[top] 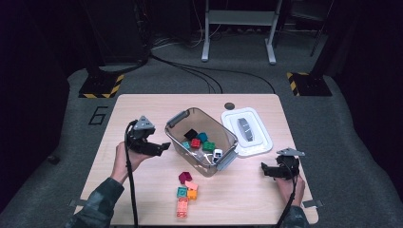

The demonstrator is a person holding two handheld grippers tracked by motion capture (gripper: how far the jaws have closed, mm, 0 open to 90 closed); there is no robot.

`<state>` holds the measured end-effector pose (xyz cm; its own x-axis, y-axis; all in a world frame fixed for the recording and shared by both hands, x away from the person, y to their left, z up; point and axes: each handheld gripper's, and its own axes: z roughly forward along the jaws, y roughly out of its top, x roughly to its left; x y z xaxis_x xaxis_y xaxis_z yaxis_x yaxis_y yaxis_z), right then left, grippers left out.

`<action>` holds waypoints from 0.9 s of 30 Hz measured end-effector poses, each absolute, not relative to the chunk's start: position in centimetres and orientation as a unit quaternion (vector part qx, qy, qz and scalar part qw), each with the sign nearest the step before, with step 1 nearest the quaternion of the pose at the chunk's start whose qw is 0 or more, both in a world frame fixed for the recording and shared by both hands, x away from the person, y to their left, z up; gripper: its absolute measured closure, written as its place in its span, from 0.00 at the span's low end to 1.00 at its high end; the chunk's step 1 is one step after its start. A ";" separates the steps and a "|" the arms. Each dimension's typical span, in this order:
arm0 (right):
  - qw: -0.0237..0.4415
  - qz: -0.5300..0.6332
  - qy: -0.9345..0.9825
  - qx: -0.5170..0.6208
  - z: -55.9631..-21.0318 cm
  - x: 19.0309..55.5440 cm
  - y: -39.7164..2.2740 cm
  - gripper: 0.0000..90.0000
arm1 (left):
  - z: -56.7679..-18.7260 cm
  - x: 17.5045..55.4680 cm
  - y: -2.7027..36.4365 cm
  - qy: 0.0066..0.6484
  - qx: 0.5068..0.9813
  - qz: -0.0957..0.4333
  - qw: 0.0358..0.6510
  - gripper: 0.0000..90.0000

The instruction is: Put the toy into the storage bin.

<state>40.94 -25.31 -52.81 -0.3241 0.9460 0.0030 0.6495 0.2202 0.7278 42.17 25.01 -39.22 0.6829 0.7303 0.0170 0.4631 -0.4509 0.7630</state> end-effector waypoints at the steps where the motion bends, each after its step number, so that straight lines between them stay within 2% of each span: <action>1: 0.230 0.323 0.747 0.534 -52.8 40.9 -25.3 0.06 | -39.5 41.9 25.2 0.359 0.834 0.174 0.382 0.15; 12: 0.229 0.323 0.746 0.534 -52.8 40.9 -25.3 0.06 | -44.1 39.3 24.8 0.362 0.840 0.149 0.376 0.13; 20: 0.229 0.323 0.746 0.535 -52.8 40.9 -25.3 0.06 | -47.4 38.5 22.5 0.354 0.845 0.118 0.382 0.14; 27: 0.229 0.323 0.747 0.534 -52.8 40.9 -25.3 0.06 | -48.5 38.5 20.7 0.339 0.853 0.102 0.383 0.17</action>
